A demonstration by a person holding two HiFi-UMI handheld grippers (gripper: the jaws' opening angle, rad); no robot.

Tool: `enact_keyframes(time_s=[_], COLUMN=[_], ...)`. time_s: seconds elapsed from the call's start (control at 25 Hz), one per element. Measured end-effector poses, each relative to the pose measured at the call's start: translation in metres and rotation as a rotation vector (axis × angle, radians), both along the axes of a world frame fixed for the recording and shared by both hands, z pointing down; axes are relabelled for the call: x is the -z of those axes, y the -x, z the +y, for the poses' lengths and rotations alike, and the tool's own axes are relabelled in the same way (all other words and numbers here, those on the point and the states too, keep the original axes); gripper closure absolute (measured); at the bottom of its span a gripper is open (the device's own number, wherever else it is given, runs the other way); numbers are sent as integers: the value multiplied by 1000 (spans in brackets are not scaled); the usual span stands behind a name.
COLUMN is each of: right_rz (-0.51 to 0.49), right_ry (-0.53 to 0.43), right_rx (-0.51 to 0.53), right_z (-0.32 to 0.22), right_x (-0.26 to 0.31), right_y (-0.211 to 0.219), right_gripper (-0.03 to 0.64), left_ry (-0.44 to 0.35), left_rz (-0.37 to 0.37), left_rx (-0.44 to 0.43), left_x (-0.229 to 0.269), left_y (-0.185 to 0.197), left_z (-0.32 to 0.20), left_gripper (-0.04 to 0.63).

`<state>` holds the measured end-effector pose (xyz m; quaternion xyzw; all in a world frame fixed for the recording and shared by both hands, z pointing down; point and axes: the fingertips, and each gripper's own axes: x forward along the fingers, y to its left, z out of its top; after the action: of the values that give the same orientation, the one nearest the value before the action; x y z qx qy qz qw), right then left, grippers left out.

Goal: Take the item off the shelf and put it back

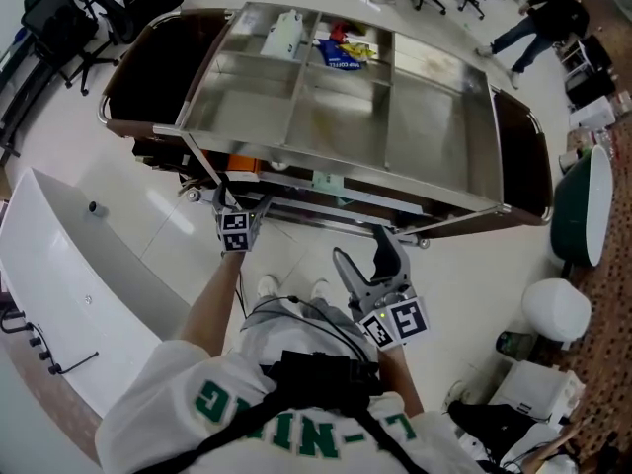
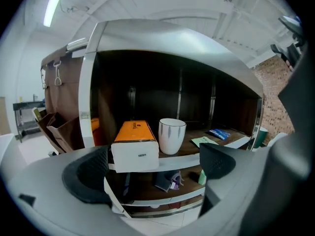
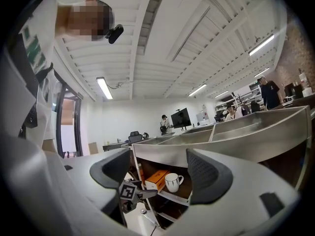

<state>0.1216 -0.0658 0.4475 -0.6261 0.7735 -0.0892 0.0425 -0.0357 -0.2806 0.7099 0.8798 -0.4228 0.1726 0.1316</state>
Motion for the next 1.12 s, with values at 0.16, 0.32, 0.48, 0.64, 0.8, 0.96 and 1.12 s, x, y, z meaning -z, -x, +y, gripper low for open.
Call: enact_keyframes(time_s=[0.16, 0.32, 0.48, 0.64, 0.8, 0.96, 1.12], right_rz=[5, 16, 18, 17, 24, 33, 38], right_ry=[11, 11, 21, 34, 39, 44, 46], right_rx=[-26, -60, -89, -107, -122, -135, -135], right_z=[4, 9, 17, 23, 27, 30, 32], right_x=[-2, 1, -3, -5, -5, -6, -6], right_y=[-6, -14, -19, -21, -22, -24, -24], right_gripper=[239, 239, 239, 239, 239, 239, 239], left_ry=[31, 65, 81, 85, 87, 92, 91], left_rz=[15, 11, -2, -6, -9, -14, -26], left_rx=[32, 34, 56, 73, 79, 78, 72], left_x=[-4, -11, -21, -31, -38, -41, -41], left_y=[-3, -6, -2, 1, 3, 1, -3], left_z=[-22, -36, -50, -61, -69, -73, -78], left_gripper=[38, 38, 38, 38, 38, 54, 98])
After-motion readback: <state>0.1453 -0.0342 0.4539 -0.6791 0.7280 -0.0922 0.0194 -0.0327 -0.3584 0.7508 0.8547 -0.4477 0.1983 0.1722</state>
